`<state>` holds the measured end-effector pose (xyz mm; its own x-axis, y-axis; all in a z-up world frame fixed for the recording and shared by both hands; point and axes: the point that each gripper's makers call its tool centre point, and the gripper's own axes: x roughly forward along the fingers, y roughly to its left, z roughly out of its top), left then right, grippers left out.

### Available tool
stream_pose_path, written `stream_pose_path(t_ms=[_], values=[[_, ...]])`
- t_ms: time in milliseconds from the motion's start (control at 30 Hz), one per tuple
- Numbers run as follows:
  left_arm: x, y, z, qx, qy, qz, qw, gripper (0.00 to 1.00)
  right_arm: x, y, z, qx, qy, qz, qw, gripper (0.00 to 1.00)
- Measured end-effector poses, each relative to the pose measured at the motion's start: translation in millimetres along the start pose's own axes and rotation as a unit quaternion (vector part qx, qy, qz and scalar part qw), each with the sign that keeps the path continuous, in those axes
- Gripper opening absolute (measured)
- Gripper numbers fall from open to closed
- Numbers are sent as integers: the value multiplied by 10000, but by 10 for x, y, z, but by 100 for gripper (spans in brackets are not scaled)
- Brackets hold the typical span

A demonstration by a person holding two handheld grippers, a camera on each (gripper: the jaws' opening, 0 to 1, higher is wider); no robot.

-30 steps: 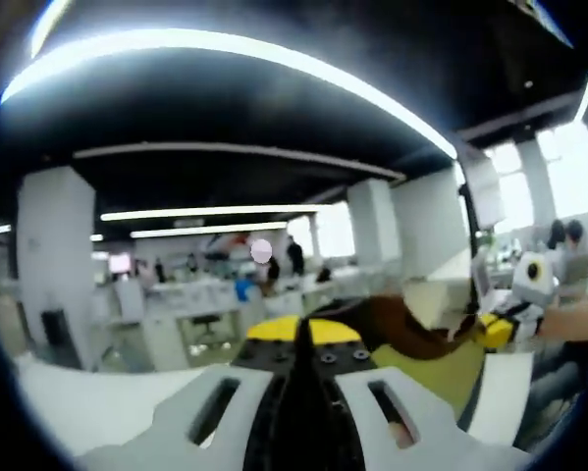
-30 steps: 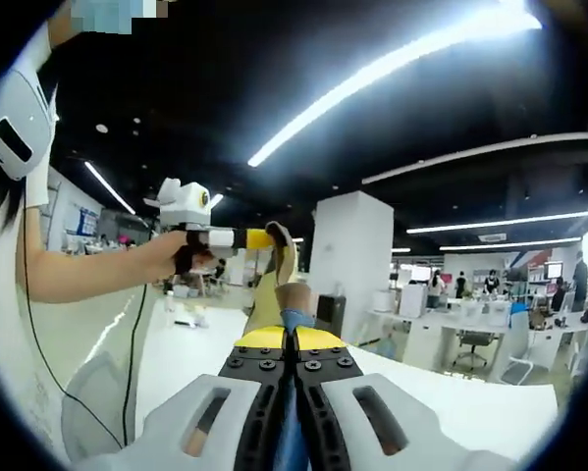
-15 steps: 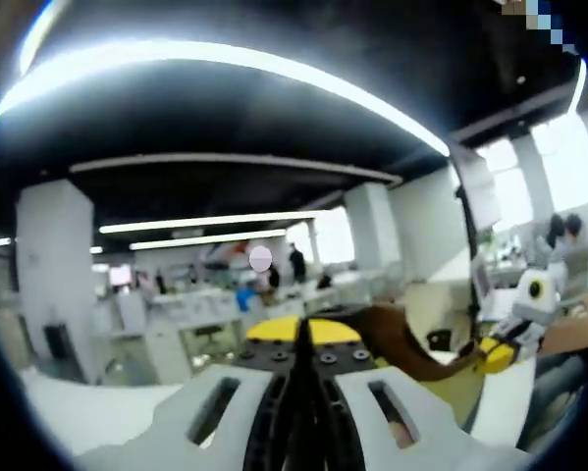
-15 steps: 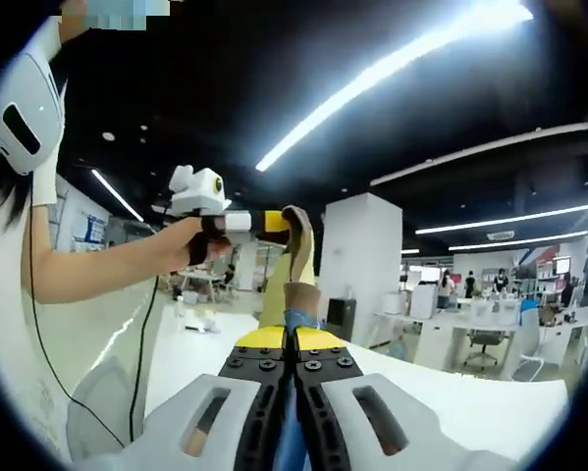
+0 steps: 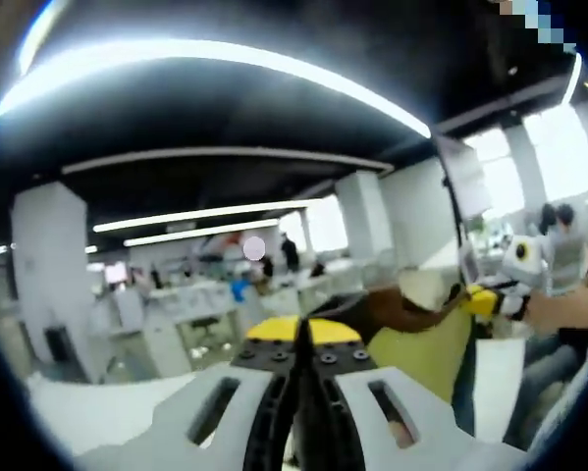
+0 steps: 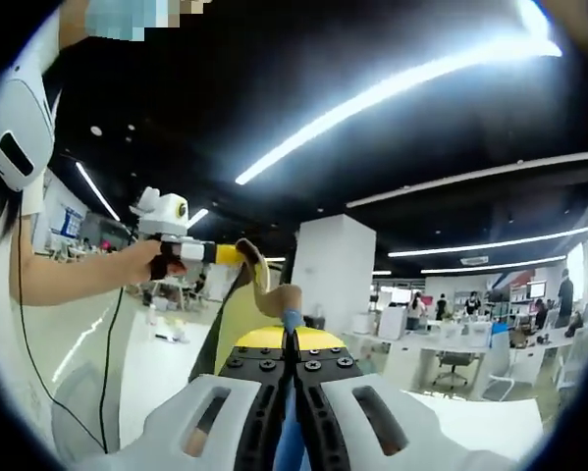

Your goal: Fold the garment on the visible template until the final outline fits inside the template.

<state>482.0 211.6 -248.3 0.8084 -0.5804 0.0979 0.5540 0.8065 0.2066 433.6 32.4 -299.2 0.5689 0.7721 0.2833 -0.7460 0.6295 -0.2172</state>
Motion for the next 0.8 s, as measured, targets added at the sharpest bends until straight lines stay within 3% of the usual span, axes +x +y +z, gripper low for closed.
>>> stream_pose_path(t_ms=[167, 267, 533, 800], values=[[-92, -127, -11, 21, 54, -202, 9998, 0, -85, -45, 66, -141, 41, -118, 9998, 1], [-126, -189, 40, 147, 2, -261, 9996, 0, -148, 63, 120, -198, -35, 123, 9997, 1], [-110, -251, 393, 309, -405, -294, 9983, 0, -194, 373, 52, -138, -112, 600, 9980, 1], [-66, -238, 644, 452, -662, -193, 9966, 0, -114, 787, 93, 130, -523, 986, 9937, 1]])
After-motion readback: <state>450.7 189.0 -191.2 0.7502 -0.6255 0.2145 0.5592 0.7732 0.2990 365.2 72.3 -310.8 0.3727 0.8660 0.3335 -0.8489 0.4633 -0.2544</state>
